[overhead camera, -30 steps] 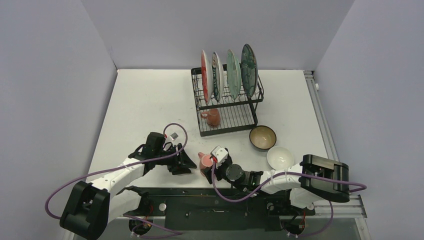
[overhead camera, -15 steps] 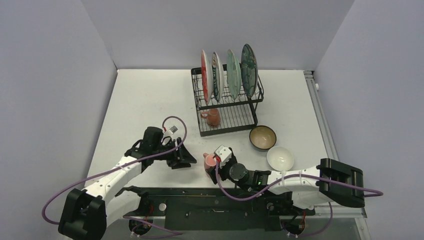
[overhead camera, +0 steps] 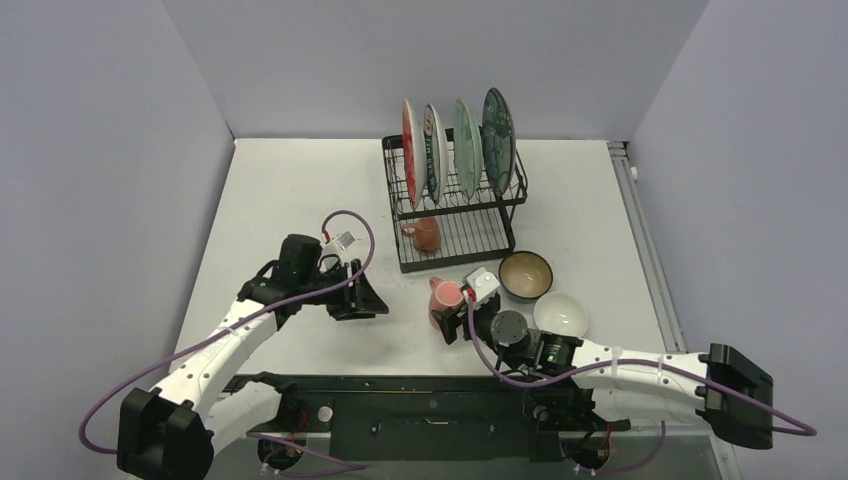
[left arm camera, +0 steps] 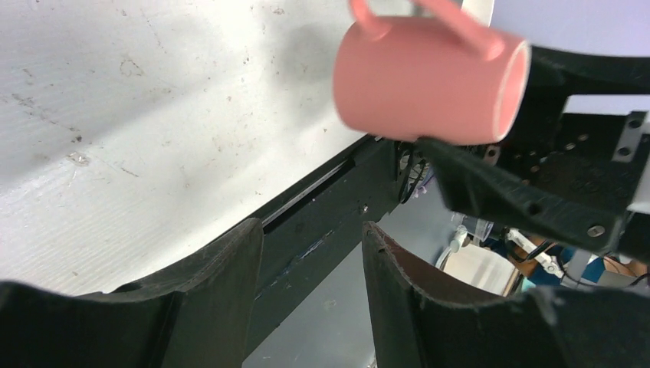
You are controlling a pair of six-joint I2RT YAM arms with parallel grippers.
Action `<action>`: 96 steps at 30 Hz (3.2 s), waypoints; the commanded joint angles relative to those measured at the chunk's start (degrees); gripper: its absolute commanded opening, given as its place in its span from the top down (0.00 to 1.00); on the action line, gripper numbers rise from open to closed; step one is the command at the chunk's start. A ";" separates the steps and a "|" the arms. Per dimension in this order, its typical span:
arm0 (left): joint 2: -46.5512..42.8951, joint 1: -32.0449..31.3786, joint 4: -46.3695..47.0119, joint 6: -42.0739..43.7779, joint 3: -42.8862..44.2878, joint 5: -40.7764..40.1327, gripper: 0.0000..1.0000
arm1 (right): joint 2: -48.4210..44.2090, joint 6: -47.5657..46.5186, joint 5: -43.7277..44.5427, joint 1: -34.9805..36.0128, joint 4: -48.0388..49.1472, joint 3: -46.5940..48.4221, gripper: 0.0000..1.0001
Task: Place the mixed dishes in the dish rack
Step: Pick up the cup at the center of the board, then turn the cup upside down in the dish rack.
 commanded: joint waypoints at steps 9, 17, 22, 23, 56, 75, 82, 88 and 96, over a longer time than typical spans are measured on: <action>-2.47 0.65 -4.58 11.35 6.36 -0.11 0.53 | -9.05 -2.33 1.90 -9.70 -4.59 3.93 1.00; -4.14 0.68 -2.52 12.62 4.74 -0.45 0.53 | -7.34 -2.29 -2.19 -15.82 -2.56 5.42 1.00; -4.66 0.69 -2.37 12.39 4.38 -0.94 0.53 | -5.45 -1.96 -3.23 -18.56 0.28 6.65 1.00; -4.71 0.69 -2.31 12.38 4.37 -0.92 0.53 | -4.80 -1.89 -3.48 -19.39 0.74 6.79 1.00; -4.47 2.30 -0.87 12.24 3.66 1.50 0.52 | 16.71 -1.14 -2.74 -29.77 36.43 7.38 1.00; -4.25 3.13 -0.67 12.21 3.56 1.85 0.52 | 27.43 -0.21 -2.32 -31.50 48.67 7.68 1.00; -4.06 3.37 -0.71 12.24 3.43 1.96 0.52 | 31.59 0.05 -2.48 -32.02 51.77 8.21 1.00; -3.97 3.50 -0.66 12.25 3.49 1.99 0.52 | 33.20 0.86 -2.63 -32.48 54.02 8.13 1.00; -3.79 3.58 -0.63 12.20 3.48 2.03 0.52 | 33.71 0.32 -2.85 -32.82 54.82 9.45 1.00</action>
